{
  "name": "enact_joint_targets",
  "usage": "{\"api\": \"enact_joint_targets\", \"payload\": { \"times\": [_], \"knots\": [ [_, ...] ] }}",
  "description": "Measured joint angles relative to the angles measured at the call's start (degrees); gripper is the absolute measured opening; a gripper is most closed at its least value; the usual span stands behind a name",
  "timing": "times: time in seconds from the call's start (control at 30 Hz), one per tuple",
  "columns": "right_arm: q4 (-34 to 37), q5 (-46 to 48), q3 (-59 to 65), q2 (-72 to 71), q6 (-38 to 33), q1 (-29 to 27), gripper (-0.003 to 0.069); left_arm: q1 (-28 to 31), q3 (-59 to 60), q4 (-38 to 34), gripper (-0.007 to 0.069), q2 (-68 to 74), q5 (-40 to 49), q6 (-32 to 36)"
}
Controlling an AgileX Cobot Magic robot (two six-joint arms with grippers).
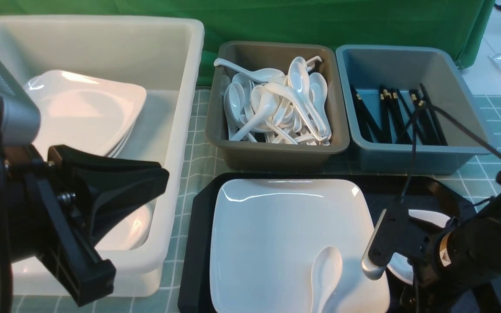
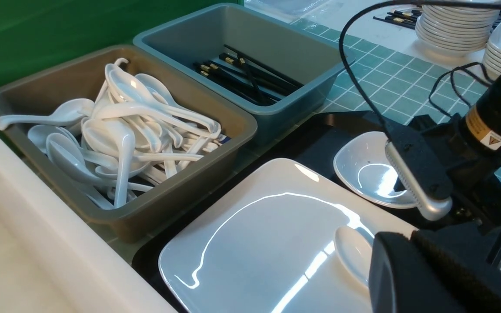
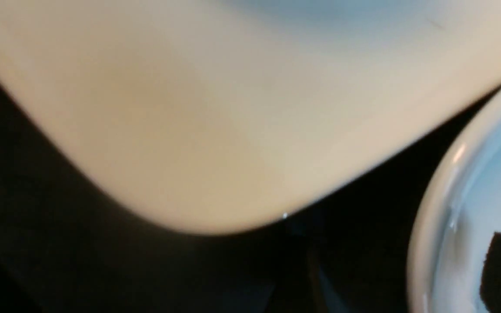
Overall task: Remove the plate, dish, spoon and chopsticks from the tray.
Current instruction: Use the right arm to grab a small plate from the dinner plate, then use the right arm to put the small plate into the large storage box on the left
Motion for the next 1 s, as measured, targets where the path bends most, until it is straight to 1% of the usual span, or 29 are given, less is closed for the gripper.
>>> {"api": "enact_joint_targets", "payload": {
  "times": [0.07,0.13,0.27,0.3,0.33,0.43,0.47,0.53,0.57,0.6,0.63,0.67,0.7,0.73,0.8,0.83,0.87,0.9,0.93,0.97,1.0],
  "knots": [
    [-0.71,-0.58,-0.03,0.51,0.25,0.0,0.054,0.0,0.0,0.0,0.0018,0.0,0.06,0.0],
    [-1.29,-0.69,-0.32,1.03,0.43,0.11,0.0507,0.0,0.0,0.0,0.0018,0.0,0.06,0.0],
    [-2.24,-1.93,-0.53,1.82,0.27,0.29,0.0365,0.0,0.0,0.0,0.0018,0.0,0.26,0.05],
    [-2.45,-2.09,-0.53,1.94,-0.18,0.31,0.0282,0.0,0.0,0.0,0.0018,0.0,0.27,0.05],
    [-2.96,-2.14,-0.7,2.0,-0.64,0.31,0.0223,0.0,0.0,0.0,0.0018,0.0,0.44,0.05],
    [-3.97,-1.26,-1.6,1.35,-0.87,0.38,0.0209,0.0,0.0,0.0,0.0018,0.0,1.08,0.05],
    [-4.04,0.35,-2.25,0.68,-0.58,0.55,0.0193,0.0,0.0,0.0,0.0018,0.0,1.39,0.05],
    [-4.19,5.93,-4.6,-1.95,1.28,1.48,0.012,0.0,0.0,0.0,0.0018,0.0,2.02,0.05],
    [-4.09,9.58,-6.28,-3.76,2.57,2.08,0.0083,0.0,0.0,0.06,0.0018,-0.08,2.31,0.05],
    [-3.54,15.28,-8.56,-6.13,4.63,3.08,0.0063,0.0,0.0,0.28,0.0018,-0.26,2.45,-0.19],
    [-3.47,16.12,-9.35,-6.54,4.87,3.26,0.0062,0.0,0.0,0.46,0.0018,-0.4,2.51,-0.33],
    [-3.35,21.68,-13.27,-9.87,6.91,4.9,0.0062,0.0,-0.07,1.61,0.0018,-1.03,2.63,-1.61],
    [-3.35,22.24,-13.8,-10.69,7.08,5.43,0.0062,0.0,-0.07,2.19,0.0018,-1.3,2.63,-2.17],
    [-3.35,24.35,-16.13,-12.21,7.95,6.68,0.0062,0.0,-0.25,3.7,0.0018,-1.86,2.88,-3.79],
    [-2.37,26.15,-24.55,-14.83,7.57,11.33,0.0062,0.0,-1.6,12.18,0.0018,-4.08,4.17,-11.79],
    [-1.26,26.2,-29.36,-14.96,5.66,14.4,0.0062,0.0,-2.68,18.13,0.0018,-5.42,6.07,-18.8],
    [-0.24,26.06,-33.42,-14.06,3.36,17.7,0.0062,0.0,-3.73,23.31,0.0018,-6.64,8.3,-23.94],
    [0.15,26.06,-35.01,-13.83,2.98,18.25,0.0062,0.0,-4.18,25.33,0.0018,-6.88,9.33,-24.93],
    [1.18,25.48,-39.76,-11.6,0.73,21.98,0.0062,0.0,-5.27,30.02,0.0018,-8.56,12.64,-30.36],
    [1.66,25.06,-42.86,-10.31,-0.67,23.47,0.0062,0.0,-6.31,34.09,0.0018,-9.81,14.89,-33.46],
    [1.96,24.63,-45.12,-8.34,-2.11,25.27,0.0062,0.0,-6.89,36.04,0.0018,-11.14,16.57,-36.07]
  ]
}}
